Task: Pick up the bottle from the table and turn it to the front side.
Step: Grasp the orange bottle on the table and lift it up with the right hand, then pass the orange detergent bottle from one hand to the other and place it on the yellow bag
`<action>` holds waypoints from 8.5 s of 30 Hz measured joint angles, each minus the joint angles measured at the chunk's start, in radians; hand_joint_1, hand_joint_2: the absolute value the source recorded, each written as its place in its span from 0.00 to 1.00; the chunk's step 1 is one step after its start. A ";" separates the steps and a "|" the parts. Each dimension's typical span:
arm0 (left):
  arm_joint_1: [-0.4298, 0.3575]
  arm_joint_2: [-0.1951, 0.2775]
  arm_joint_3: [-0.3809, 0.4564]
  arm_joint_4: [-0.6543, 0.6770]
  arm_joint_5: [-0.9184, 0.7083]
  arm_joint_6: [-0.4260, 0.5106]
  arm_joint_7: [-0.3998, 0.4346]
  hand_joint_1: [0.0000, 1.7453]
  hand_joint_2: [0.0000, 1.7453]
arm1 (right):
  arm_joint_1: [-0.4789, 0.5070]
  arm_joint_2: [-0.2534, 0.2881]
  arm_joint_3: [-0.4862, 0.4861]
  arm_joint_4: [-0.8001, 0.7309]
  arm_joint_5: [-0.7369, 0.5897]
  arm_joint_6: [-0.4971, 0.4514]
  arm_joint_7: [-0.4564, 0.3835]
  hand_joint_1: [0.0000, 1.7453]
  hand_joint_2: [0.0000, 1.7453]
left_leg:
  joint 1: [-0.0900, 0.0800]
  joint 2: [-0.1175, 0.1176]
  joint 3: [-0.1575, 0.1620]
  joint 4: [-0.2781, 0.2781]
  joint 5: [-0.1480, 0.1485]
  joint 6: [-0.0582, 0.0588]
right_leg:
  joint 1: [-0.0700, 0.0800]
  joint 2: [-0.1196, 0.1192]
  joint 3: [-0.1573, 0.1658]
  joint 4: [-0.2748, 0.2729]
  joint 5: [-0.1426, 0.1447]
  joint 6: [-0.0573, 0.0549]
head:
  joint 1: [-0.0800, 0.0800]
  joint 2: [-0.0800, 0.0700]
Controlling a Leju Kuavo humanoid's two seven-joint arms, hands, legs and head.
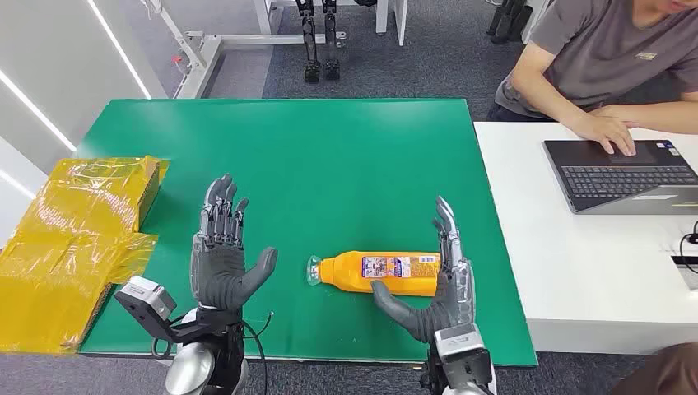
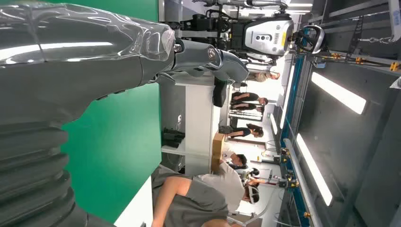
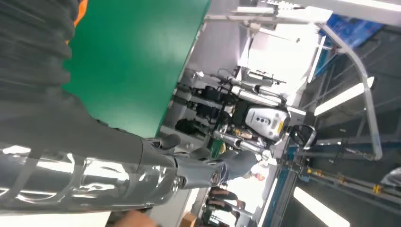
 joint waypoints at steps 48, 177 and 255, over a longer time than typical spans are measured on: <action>-0.110 -0.008 0.010 0.090 0.003 -0.095 0.041 0.00 1.00 | -0.660 -0.225 0.152 0.902 0.409 0.626 0.138 0.00 1.00 | 0.000 0.001 0.000 0.003 0.001 0.001 | 0.000 0.001 0.000 0.000 0.003 0.002 | 0.000 0.000; -0.199 -0.023 -0.036 0.242 0.096 -0.060 0.027 0.00 1.00 | -0.558 -0.004 0.071 0.702 0.313 0.194 -0.103 1.00 1.00 | 0.000 -0.001 -0.008 0.006 0.004 0.005 | 0.000 -0.001 -0.004 0.000 0.006 0.006 | 0.000 0.000; -0.175 -0.023 0.030 0.238 0.085 -0.060 0.005 1.00 1.00 | -0.551 0.034 0.121 0.701 0.245 0.196 -0.151 0.00 1.00 | 0.000 -0.001 -0.008 0.006 0.004 0.005 | 0.000 -0.001 -0.004 0.000 0.006 0.006 | 0.000 0.000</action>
